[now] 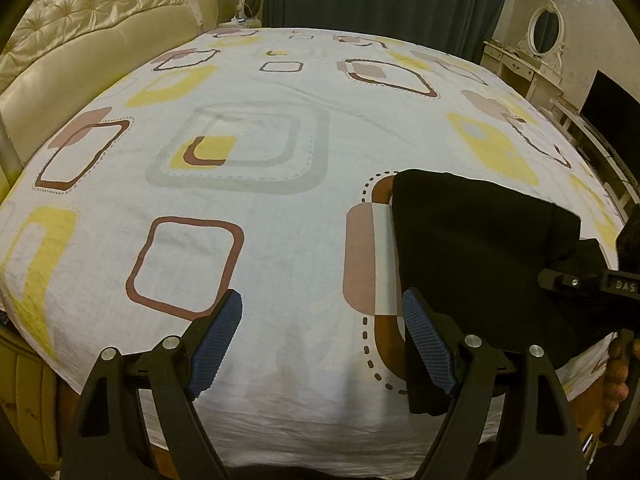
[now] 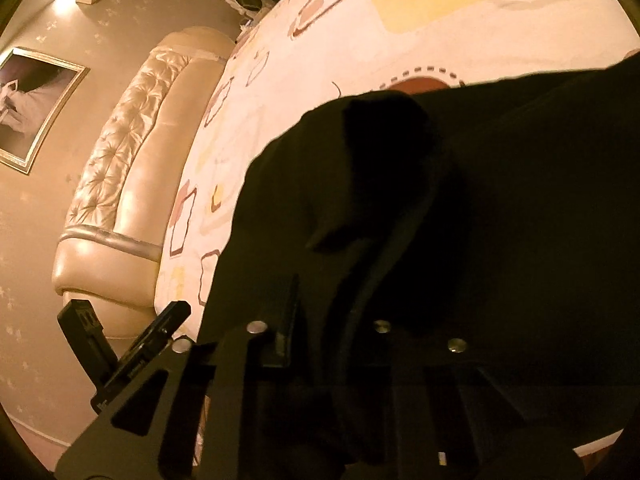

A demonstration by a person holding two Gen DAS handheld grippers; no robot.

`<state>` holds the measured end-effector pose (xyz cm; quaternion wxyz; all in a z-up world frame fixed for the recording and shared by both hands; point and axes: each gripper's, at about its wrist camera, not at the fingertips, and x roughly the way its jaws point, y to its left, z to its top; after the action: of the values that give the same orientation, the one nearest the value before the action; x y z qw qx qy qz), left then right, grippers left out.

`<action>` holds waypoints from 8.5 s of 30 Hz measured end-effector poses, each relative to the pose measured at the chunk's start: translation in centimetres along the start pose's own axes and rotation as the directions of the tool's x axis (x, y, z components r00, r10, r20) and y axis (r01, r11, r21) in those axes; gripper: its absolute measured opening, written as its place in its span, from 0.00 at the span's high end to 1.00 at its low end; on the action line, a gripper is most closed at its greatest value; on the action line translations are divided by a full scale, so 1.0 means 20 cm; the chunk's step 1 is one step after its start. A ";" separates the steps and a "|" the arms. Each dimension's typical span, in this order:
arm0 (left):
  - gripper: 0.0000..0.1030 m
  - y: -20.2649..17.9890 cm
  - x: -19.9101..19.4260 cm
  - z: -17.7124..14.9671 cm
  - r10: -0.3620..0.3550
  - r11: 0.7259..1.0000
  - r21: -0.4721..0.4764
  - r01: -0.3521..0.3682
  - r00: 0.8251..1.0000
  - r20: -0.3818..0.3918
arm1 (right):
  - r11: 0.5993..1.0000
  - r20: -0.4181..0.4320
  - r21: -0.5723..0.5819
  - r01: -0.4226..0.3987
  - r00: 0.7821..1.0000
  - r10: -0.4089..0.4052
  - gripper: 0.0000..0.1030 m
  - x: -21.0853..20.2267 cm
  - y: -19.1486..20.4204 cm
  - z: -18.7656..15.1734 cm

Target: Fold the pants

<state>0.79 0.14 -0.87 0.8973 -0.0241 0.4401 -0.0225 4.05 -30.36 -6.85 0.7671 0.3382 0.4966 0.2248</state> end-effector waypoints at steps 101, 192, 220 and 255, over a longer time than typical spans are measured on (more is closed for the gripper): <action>0.36 -0.56 0.38 -0.09 -0.635 0.769 -0.251 0.588 0.747 -0.198 | 0.964 0.251 0.249 -0.094 0.968 0.030 0.53 -0.73 -0.93 -0.12; 0.76 0.03 0.57 0.41 -0.460 0.888 -0.081 0.452 0.877 -0.142 | 0.987 0.097 0.007 -0.163 0.982 0.162 0.71 -0.02 -0.31 0.46; 0.72 0.03 1.07 0.95 -0.271 0.962 0.013 0.274 0.956 -0.111 | 0.989 0.150 0.054 -0.141 0.980 0.132 0.72 0.43 -0.37 1.17; 0.25 0.26 0.76 0.65 -0.353 0.932 -0.127 0.338 0.929 -0.115 | 0.985 0.148 0.083 -0.153 0.979 0.139 0.36 0.17 -0.36 0.84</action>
<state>20.46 4.71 -5.30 0.8448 -0.1466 0.4895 -0.1588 20.87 -37.83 -9.55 0.7651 0.4247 0.4246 0.2323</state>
